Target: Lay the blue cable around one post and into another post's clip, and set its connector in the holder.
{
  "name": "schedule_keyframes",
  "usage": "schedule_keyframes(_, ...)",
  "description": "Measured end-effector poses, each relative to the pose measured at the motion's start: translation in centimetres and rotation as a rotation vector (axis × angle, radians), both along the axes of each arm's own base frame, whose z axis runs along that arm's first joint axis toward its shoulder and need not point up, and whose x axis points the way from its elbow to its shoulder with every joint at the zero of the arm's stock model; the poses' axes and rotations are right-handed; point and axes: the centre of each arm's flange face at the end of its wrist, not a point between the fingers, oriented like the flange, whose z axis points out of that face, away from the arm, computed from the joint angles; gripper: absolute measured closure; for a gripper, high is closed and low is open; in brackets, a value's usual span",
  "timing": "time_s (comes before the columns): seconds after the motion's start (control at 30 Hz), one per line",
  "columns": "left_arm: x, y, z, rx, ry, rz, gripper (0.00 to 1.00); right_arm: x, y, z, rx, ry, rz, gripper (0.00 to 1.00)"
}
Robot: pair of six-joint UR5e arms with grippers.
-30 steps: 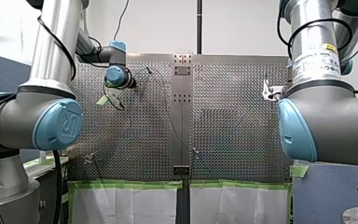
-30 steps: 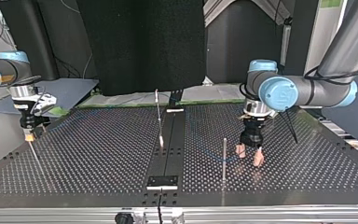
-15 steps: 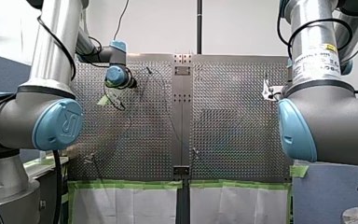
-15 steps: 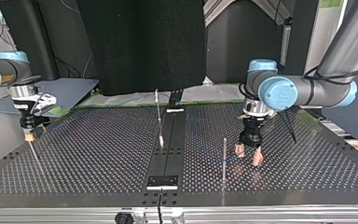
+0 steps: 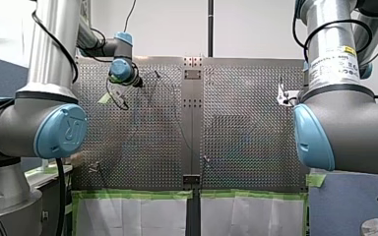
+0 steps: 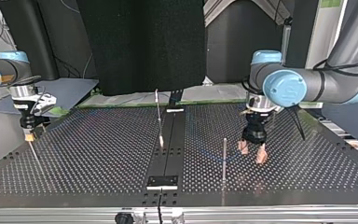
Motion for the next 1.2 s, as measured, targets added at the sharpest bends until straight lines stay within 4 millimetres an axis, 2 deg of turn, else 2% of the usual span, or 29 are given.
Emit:
schedule_keyframes(0.37,-0.8,-1.5,0.0,-0.038,0.033,-0.095,0.0,0.0,0.0,0.0,0.0,0.0,0.0,0.0)
schedule_keyframes(0.7,-1.4,-1.2,-0.2,-0.007,0.069,-0.056,0.0,0.0,0.0,0.0,0.0,0.0,0.0,0.0)
schedule_keyframes(0.97,-3.5,-0.8,0.4,0.057,0.063,0.01,0.0,0.0,0.0,0.0,0.0,0.0,0.0,0.0)
schedule_keyframes(1.2,-5.3,-1.6,1.3,0.096,0.061,-0.004,0.0,0.0,0.0,0.0,0.0,0.0,0.0,0.0)
